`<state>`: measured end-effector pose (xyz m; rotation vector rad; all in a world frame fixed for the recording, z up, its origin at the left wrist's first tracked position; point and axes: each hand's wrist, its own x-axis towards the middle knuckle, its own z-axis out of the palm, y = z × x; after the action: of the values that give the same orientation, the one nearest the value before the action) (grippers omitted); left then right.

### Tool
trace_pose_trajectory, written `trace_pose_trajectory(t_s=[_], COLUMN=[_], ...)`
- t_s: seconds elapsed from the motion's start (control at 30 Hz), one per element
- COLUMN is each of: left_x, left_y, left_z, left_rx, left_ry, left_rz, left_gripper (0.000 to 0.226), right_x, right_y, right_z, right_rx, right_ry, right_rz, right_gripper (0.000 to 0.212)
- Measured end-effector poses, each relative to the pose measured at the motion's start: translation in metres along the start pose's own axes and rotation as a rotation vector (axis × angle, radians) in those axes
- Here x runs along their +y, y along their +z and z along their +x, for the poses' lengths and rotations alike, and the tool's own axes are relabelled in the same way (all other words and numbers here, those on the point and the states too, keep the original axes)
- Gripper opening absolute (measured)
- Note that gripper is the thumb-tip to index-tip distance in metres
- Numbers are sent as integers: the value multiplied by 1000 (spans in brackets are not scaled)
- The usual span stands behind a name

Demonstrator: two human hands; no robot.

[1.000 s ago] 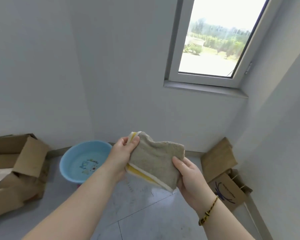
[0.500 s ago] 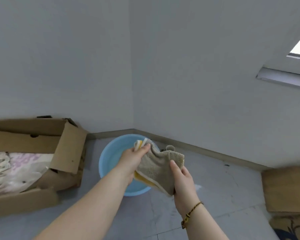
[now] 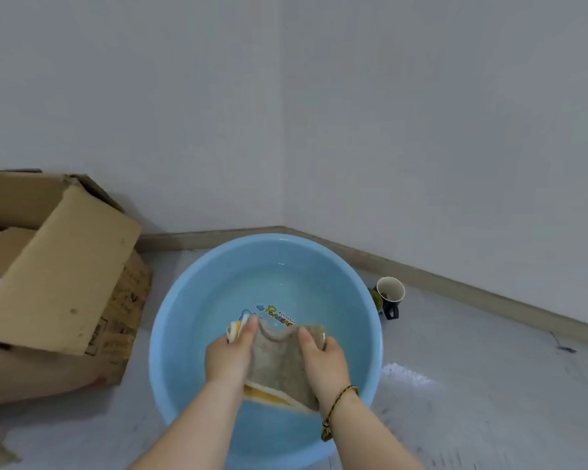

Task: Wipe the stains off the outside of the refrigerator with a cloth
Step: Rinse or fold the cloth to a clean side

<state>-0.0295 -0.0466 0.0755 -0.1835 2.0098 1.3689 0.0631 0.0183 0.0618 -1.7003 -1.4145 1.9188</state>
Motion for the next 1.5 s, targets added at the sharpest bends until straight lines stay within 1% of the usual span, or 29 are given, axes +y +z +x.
trace_pose_trajectory(t_s=[0.07, 0.1, 0.17, 0.23, 0.4, 0.47, 0.53, 0.57, 0.63, 0.67, 0.7, 0.77, 0.83, 0.87, 0.93, 1.0, 1.07, 1.13, 1.2, 1.27, 1.4, 1.5], left_x=[-26, -38, -49, -62, -88, -92, -91, -90, -83, -78, -72, -61, -47, -43, -39, -42, -49, -50, -47, -44, -44, -36], left_y=[14, 22, 27, 35, 29, 29, 31, 33, 37, 39, 42, 45, 44, 43, 41, 41, 41, 36, 29, 25, 24, 19], left_z=[36, 57, 89, 114, 145, 147, 145, 145, 139, 135, 131, 121, 108, 104, 94, 83, 75, 80, 91, 91, 67, 75], left_rx=[14, 13, -4, -18, 6, 14, 22, 18, 2, -2, 0, 35, 80, 98, 114, 108, 66, 44, 37, 36, 11, 47], left_ry=[22, 50, 109, 155, 119, 90, 50, 29, 17, 38, 70, 138, 233, 281, 348, 391, 422, 423, 382, 389, 502, 538], left_rz=[47, 74, 209, 316, 473, 492, 456, 393, 222, 167, 128, 72, 68, 67, 38, 47, 83, 79, 8, -53, 45, 73], left_gripper=[34, 37, 45, 47, 39, 38, 36, 34, 33, 33, 32, 41, 46, 47, 46, 42, 40, 41, 45, 45, 45, 49], right_x=[20, 30, 40, 50, 68, 71, 72, 71, 62, 56, 50, 43, 36, 35, 30, 24, 24, 33, 42, 39, 21, 30], right_y=[10, 14, 23, 28, 39, 42, 45, 47, 48, 49, 50, 55, 65, 70, 75, 74, 70, 73, 79, 81, 75, 80], right_z=[37, 57, 87, 112, 139, 141, 140, 140, 133, 127, 120, 105, 88, 82, 79, 87, 92, 84, 68, 66, 79, 57], right_rx=[19, 26, 30, 53, 26, 17, -7, -21, -19, 1, 28, 82, 99, 102, 111, 90, 54, 54, 58, 69, 103, 86], right_ry=[-28, -41, -54, -98, -93, -76, -48, -53, -105, -139, -187, -296, -377, -408, -469, -477, -460, -485, -536, -594, -558, -558], right_rz=[-99, -165, -299, -409, -699, -761, -721, -660, -440, -306, -205, -121, -139, -181, -270, -295, -247, -252, -282, -298, -177, -154], right_gripper=[20, 23, 35, 39, 39, 40, 38, 34, 15, 8, 6, 17, 30, 33, 34, 28, 23, 26, 32, 35, 38, 35])
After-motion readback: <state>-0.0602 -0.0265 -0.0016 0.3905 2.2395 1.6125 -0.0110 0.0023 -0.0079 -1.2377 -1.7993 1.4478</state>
